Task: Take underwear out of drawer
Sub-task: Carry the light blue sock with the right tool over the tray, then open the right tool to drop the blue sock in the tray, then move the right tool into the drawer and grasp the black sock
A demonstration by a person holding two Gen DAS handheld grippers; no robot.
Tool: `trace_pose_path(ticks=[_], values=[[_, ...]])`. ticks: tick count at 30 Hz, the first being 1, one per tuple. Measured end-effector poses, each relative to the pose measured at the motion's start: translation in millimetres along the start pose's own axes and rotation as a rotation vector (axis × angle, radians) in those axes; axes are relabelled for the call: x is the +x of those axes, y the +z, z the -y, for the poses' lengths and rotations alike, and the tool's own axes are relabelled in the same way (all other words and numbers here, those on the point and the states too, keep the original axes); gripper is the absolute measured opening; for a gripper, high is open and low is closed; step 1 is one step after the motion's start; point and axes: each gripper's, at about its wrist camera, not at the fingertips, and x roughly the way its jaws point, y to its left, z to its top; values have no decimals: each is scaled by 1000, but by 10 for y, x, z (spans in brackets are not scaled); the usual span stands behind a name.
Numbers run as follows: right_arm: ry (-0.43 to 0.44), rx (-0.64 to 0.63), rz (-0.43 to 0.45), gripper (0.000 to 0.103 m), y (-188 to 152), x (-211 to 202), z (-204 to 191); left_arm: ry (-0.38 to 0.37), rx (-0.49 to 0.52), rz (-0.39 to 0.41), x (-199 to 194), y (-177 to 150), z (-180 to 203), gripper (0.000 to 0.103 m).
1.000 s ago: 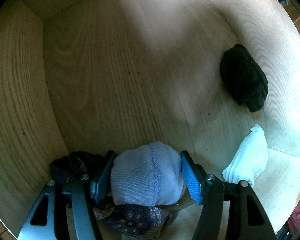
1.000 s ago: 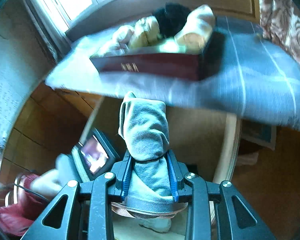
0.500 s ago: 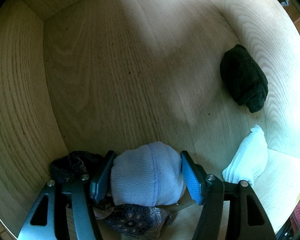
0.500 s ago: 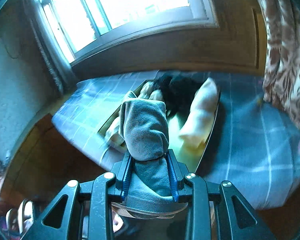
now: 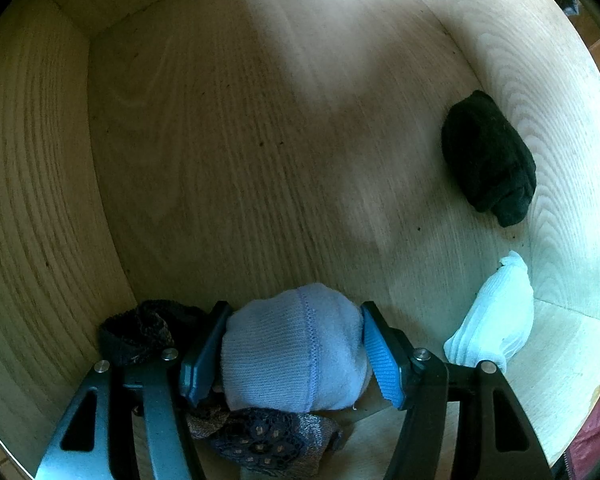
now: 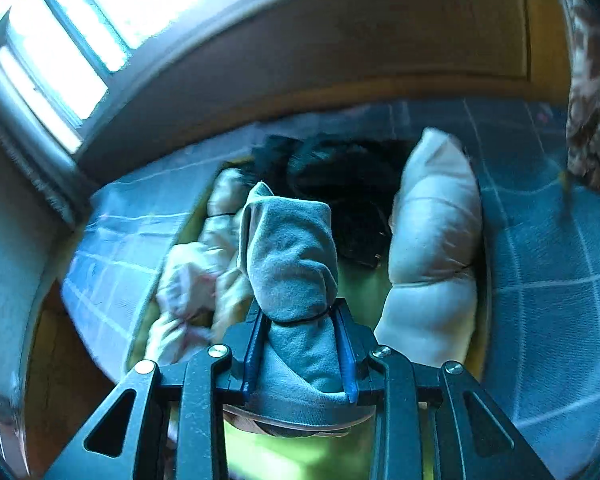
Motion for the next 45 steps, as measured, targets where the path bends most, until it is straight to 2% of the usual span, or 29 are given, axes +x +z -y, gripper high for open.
trace_pose_path(ticks=[7, 13, 15, 16, 17, 20, 21, 23, 24, 28, 29, 32, 34, 36, 37, 39, 41, 43, 45], values=[[-68, 20, -22, 33, 25, 349, 113, 0, 0, 0, -1, 0, 7, 66], [-119, -60, -25, 37, 33, 384, -18, 5, 4, -3, 7, -5, 0, 66], [-112, -74, -11, 40, 19, 322, -48, 5, 3, -3, 8, -6, 0, 66], [-98, -75, 5, 47, 2, 257, -51, 5, 2, -4, 10, -5, 1, 66], [-86, -73, 21, 58, -16, 189, -48, 5, 2, -4, 11, -5, 2, 66], [-45, -86, 88, 64, -157, -160, -49, 4, 1, -4, 10, -6, -4, 66], [-33, -109, 113, 65, -264, -325, -56, 4, 1, -4, 11, -7, -3, 66], [-15, -147, 158, 79, -521, -622, -58, 6, 3, -4, 6, -2, 5, 66], [-2, -171, 189, 82, -736, -814, -52, 6, 3, -4, 8, -2, 4, 66], [12, -245, 228, 88, -1614, -1241, -37, 5, 2, -7, 14, -7, 9, 66], [13, -257, 209, 89, -1879, -1256, -22, 5, 2, -7, 17, -8, 11, 66], [-26, -272, 115, 90, -2382, -1063, 65, 4, 1, -7, 20, -9, 11, 67], [-111, -295, -10, 88, -2624, -742, 121, 2, -2, -7, 25, -10, 11, 67], [-223, -374, -97, 83, -2807, -434, 117, 0, -6, -7, 29, -12, 9, 67], [-256, -410, -128, 81, -2857, -325, 96, -3, -8, -7, 30, -15, 5, 67], [-270, -466, -189, 73, -2907, -115, 53, -4, -9, -7, 33, -20, 2, 67], [-279, -485, -251, 72, -2911, 74, 51, -5, -10, -7, 44, -32, -15, 67], [-340, -508, -316, 71, -2911, 291, 85, -8, -13, -6, 47, -36, -23, 67], [-361, -537, -382, 70, -2925, 479, 131, -11, -16, -5, 51, -44, -28, 67]])
